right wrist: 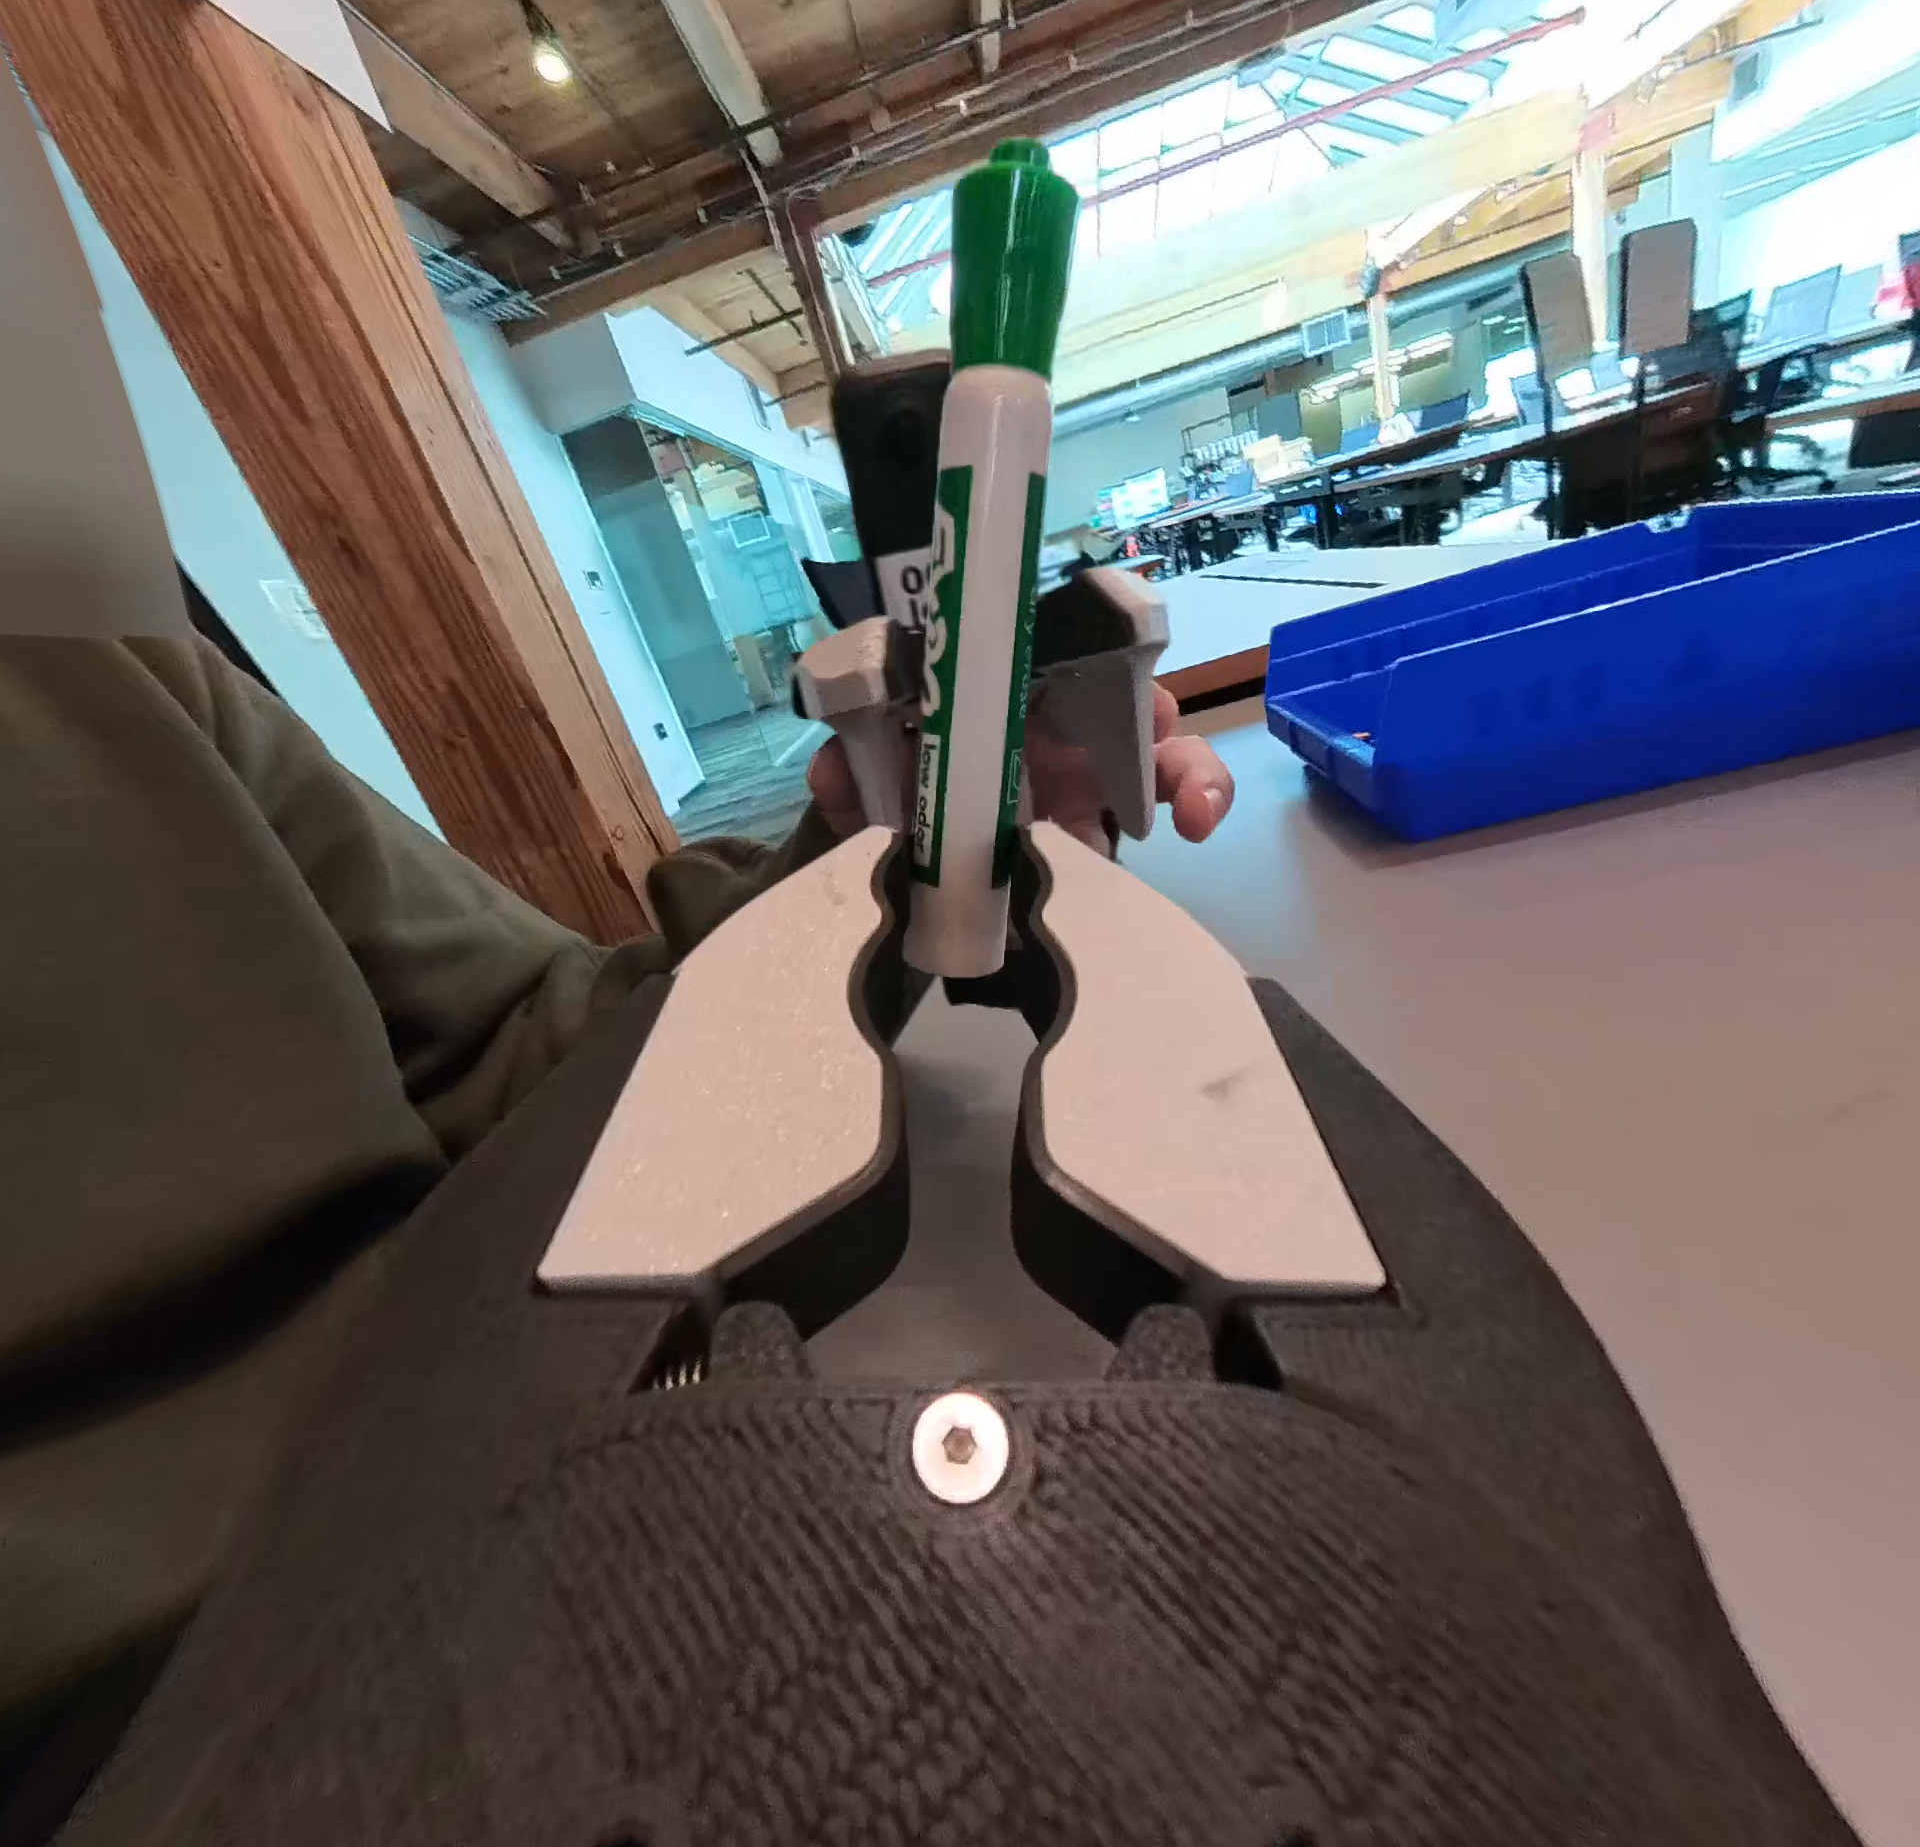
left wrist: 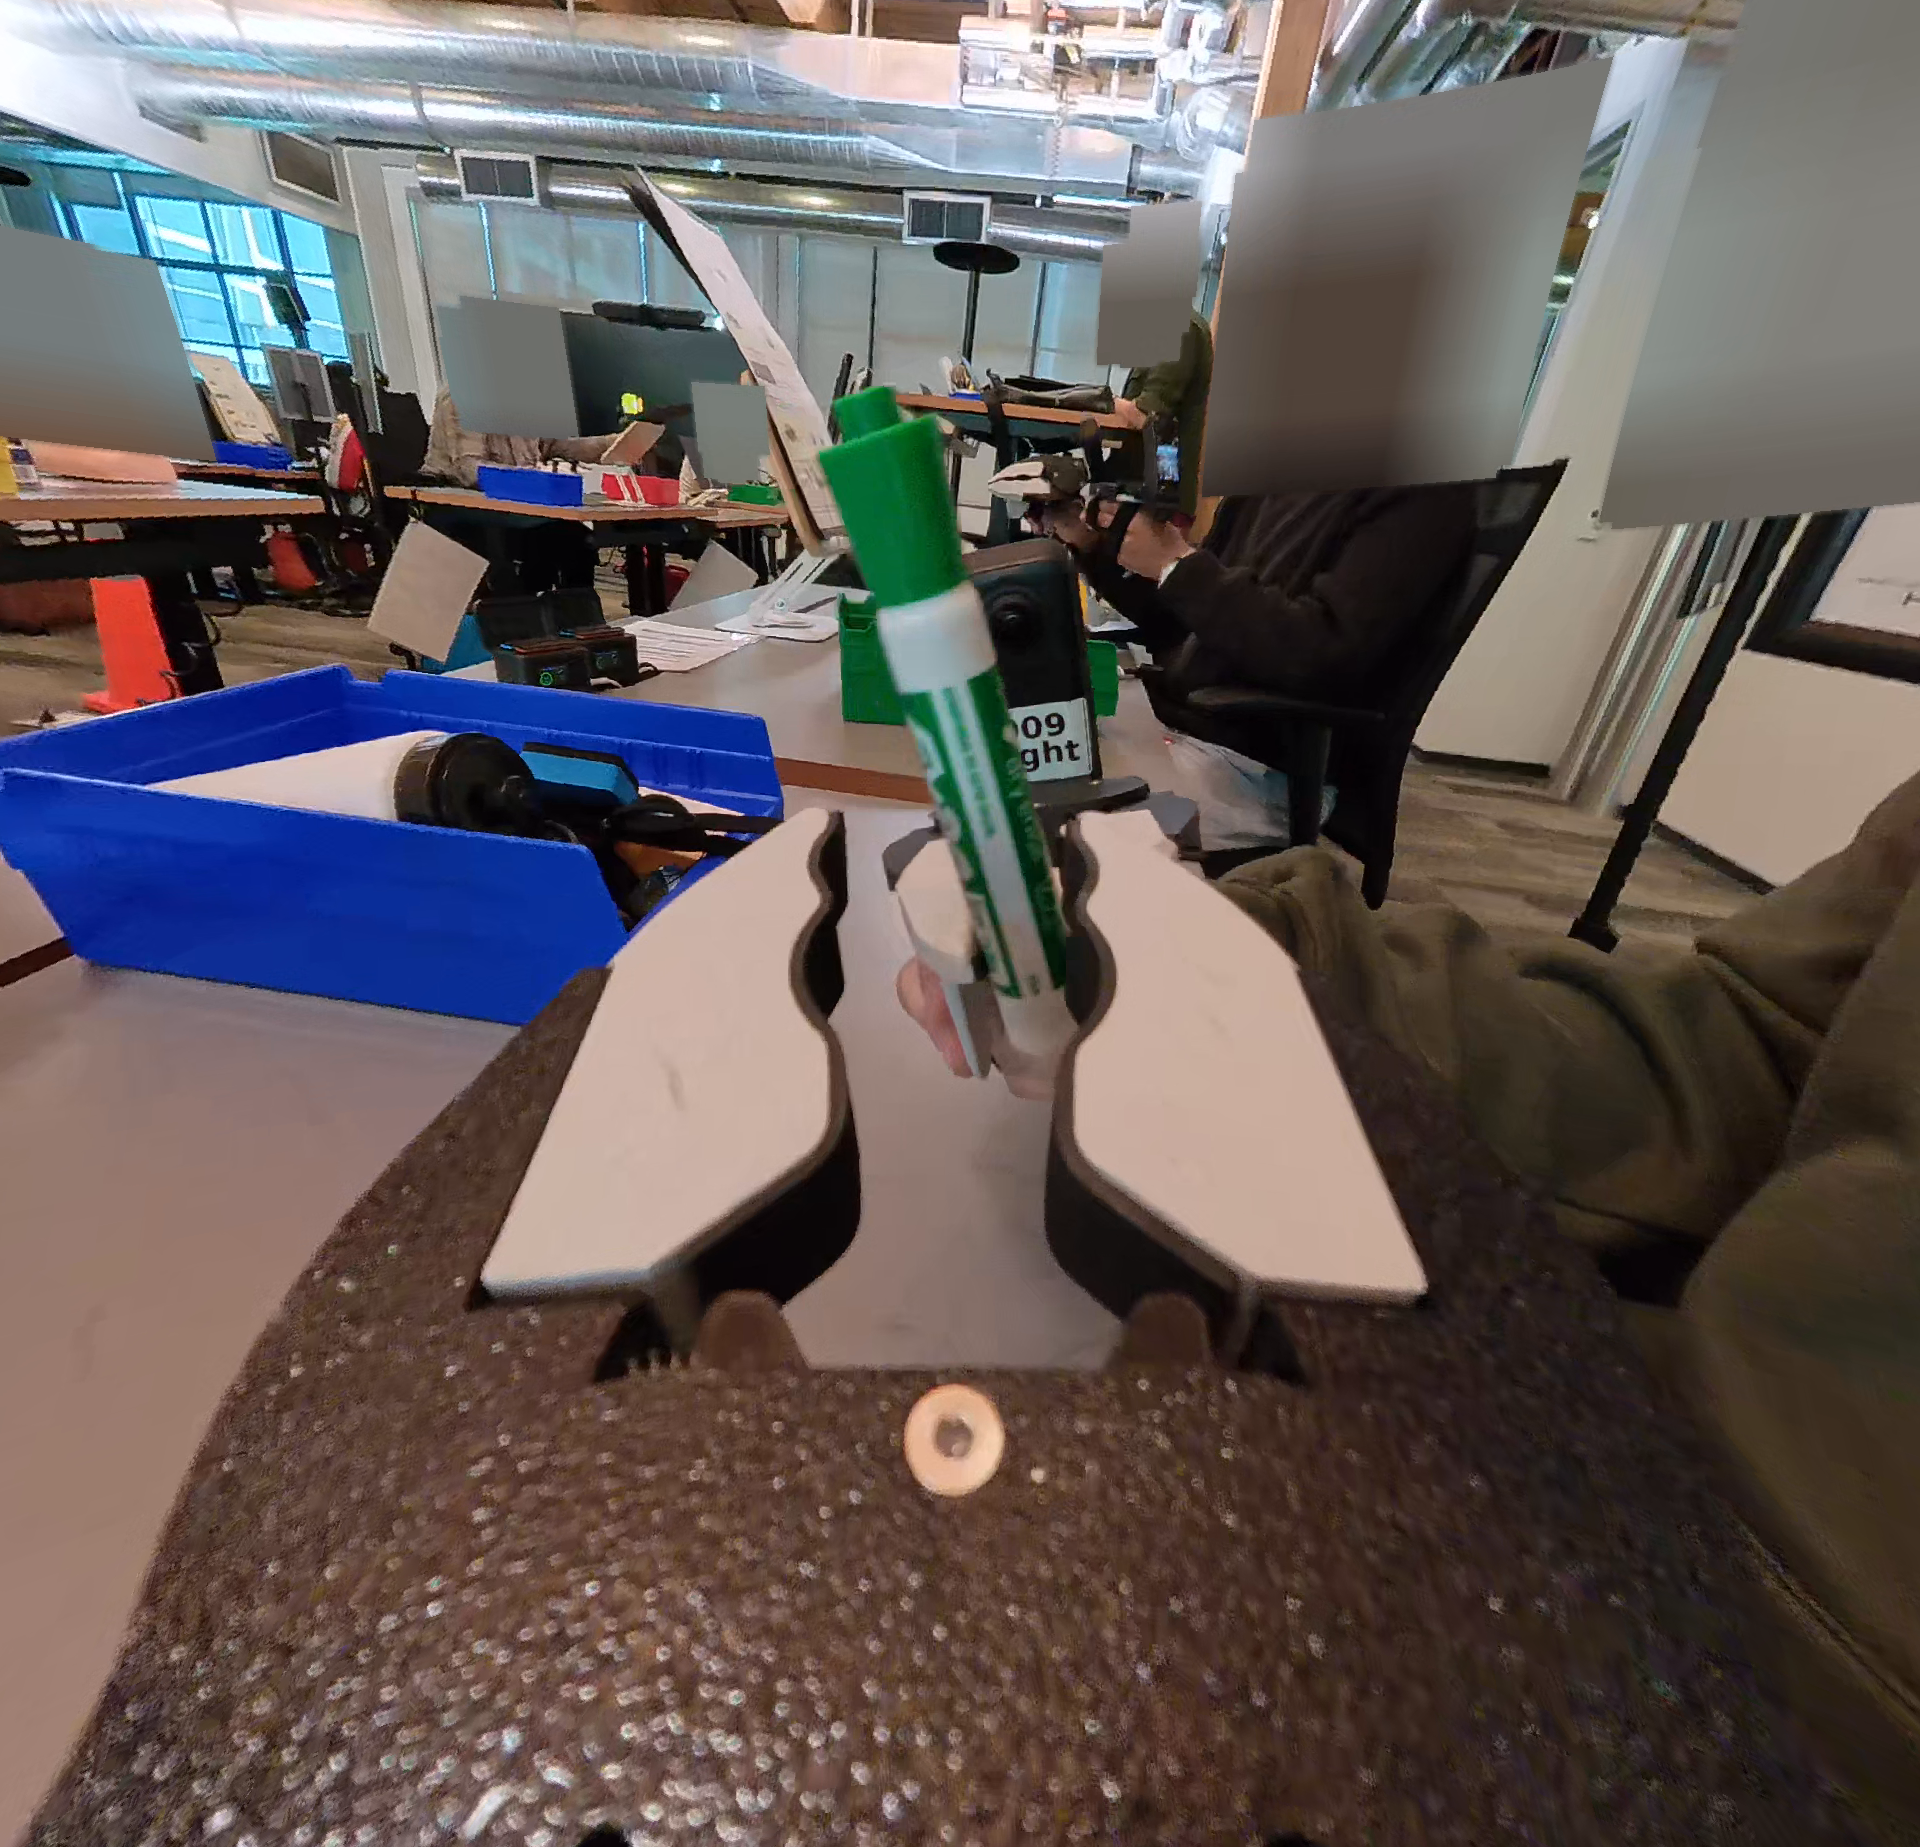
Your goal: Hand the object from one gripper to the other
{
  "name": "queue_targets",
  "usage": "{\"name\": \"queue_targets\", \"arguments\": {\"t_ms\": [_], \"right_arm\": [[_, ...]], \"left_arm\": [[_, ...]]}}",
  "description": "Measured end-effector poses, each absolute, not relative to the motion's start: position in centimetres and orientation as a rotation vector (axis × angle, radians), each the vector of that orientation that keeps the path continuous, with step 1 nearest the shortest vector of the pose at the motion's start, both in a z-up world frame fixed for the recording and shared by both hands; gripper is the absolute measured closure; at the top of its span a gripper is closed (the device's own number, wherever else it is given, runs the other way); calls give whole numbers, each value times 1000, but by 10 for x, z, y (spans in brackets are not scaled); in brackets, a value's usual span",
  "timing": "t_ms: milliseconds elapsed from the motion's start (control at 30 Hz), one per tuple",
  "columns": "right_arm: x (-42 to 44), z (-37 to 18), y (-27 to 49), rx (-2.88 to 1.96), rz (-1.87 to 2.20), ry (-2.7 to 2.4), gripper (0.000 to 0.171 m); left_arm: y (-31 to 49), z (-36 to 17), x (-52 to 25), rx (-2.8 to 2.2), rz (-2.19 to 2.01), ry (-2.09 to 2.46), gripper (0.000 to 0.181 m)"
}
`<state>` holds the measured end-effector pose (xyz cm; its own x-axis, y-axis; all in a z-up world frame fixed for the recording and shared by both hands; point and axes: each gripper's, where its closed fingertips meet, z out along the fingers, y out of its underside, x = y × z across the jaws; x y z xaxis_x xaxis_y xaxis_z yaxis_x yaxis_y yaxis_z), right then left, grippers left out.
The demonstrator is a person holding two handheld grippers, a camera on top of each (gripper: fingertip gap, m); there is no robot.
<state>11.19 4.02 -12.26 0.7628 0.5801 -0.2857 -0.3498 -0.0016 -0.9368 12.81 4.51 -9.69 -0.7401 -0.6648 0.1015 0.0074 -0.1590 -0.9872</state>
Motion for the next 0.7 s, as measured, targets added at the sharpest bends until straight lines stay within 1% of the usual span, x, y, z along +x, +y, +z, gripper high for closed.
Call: {"name": "queue_targets", "arguments": {"t_ms": [167,267,300,333,367,467,500,567,700], "right_arm": [[104,-132,38,-1439,817,-228,152],[97,-135,39,-1457,852,-247,152],[96,-138,41,-1475,849,-247,152],[95,-140,42,-1485,846,-248,152],[95,-139,42,-1481,840,-253,152],[106,-141,49,-1504,715,-213,152],[119,-143,53,-1523,591,-167,152],[142,-138,53,-1536,345,-113,134],[151,-110,48,-1487,110,-104,132]], "left_arm": [[45,-95,119,-722,-2107,1656,142],[38,-101,114,-691,-2132,1723,142],[37,-104,115,-698,-2121,1734,144],[36,-106,115,-689,-2116,1749,154],[35,-108,115,-683,-2112,1756,160],[41,-109,123,-742,-2081,1734,161],[47,-112,131,-815,-2019,1712,162],[62,-125,147,-957,-1792,1702,163],[63,-150,158,-868,-1300,1840,163]]}}
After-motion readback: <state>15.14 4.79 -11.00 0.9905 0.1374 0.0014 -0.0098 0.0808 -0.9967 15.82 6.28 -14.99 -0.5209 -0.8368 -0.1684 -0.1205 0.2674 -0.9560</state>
